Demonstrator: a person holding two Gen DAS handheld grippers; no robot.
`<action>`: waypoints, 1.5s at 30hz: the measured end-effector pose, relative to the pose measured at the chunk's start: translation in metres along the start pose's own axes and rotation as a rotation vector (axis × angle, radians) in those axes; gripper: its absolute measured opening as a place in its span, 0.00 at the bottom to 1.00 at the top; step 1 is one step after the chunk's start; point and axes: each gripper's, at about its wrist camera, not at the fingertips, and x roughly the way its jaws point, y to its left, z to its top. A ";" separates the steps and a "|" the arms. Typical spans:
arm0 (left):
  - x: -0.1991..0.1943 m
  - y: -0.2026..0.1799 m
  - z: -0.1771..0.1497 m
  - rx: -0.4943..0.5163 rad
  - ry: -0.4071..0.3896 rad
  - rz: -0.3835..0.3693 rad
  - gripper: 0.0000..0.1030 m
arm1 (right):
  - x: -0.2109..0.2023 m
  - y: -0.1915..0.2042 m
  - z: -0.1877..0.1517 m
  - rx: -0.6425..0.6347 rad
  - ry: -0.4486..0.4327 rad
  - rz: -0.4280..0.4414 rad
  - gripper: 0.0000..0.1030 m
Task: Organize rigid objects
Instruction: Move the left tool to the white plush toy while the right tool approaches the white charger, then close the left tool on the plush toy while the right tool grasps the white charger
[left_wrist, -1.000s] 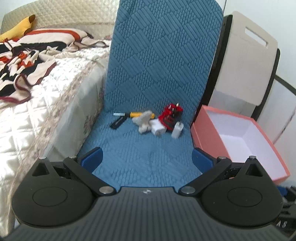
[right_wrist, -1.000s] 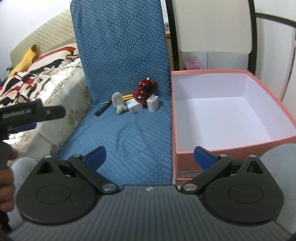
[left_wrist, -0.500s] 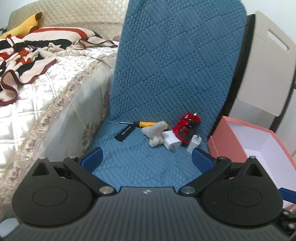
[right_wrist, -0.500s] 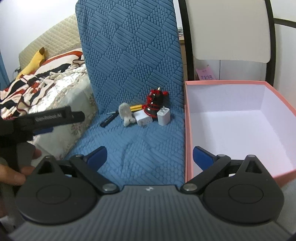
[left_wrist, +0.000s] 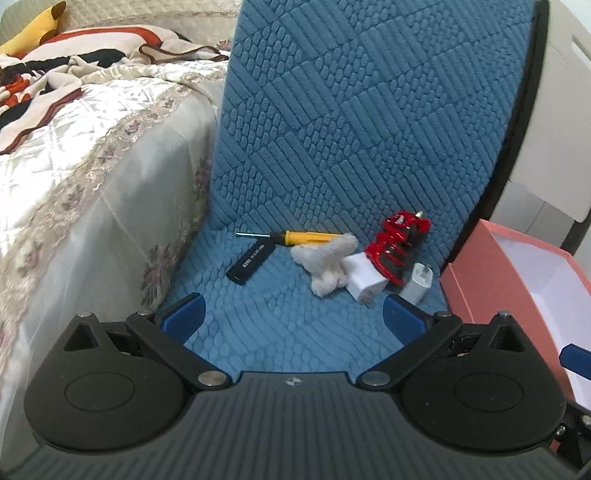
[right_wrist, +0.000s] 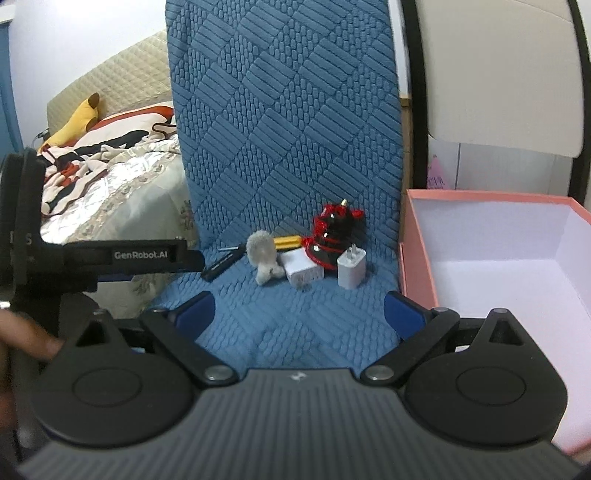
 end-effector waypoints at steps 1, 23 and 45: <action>0.005 0.003 0.003 -0.012 0.012 -0.008 1.00 | 0.005 0.001 0.000 -0.007 -0.007 0.008 0.97; 0.107 0.019 0.034 -0.072 0.170 -0.075 0.82 | 0.133 -0.003 0.023 -0.064 0.103 -0.092 0.67; 0.176 0.000 0.040 -0.126 0.215 -0.137 0.63 | 0.213 -0.049 0.048 0.079 0.268 -0.135 0.55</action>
